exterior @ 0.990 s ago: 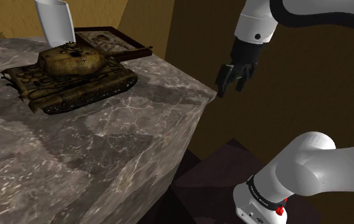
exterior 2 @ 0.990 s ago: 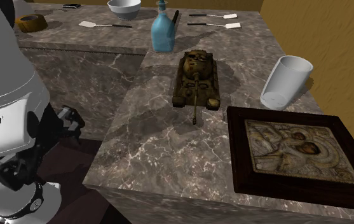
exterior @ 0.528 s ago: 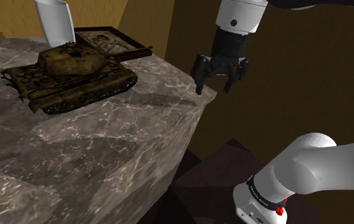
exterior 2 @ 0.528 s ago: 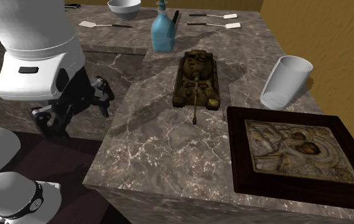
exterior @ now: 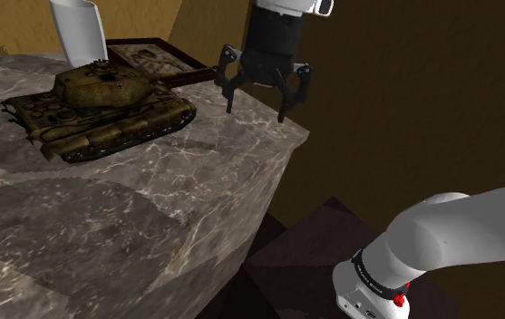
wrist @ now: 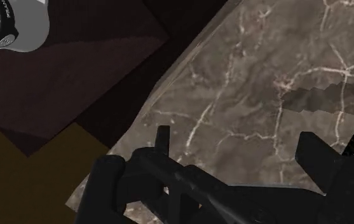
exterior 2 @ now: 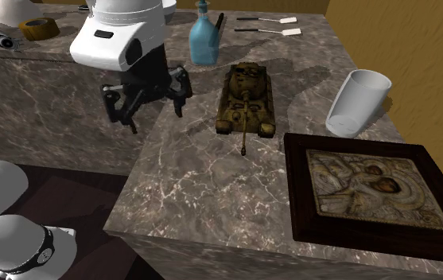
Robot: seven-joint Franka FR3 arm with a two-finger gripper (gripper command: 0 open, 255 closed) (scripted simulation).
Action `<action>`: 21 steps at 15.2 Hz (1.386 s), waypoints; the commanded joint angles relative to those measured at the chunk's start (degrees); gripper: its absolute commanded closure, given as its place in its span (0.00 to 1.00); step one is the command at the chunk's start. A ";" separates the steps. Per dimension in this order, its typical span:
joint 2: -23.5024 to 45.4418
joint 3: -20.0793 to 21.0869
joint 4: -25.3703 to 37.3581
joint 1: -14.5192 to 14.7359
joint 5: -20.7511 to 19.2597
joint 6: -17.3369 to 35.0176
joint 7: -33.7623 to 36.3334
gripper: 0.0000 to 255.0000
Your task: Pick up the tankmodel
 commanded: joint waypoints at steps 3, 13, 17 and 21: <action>7.78 7.04 8.62 -4.13 -1.84 1.17 14.86 0.00; 42.31 21.51 39.63 -0.37 -28.63 -2.72 57.47 0.00; 45.75 19.77 42.64 3.00 -31.53 -2.87 61.43 0.00; 43.97 20.01 37.38 0.84 -30.01 1.09 60.81 0.00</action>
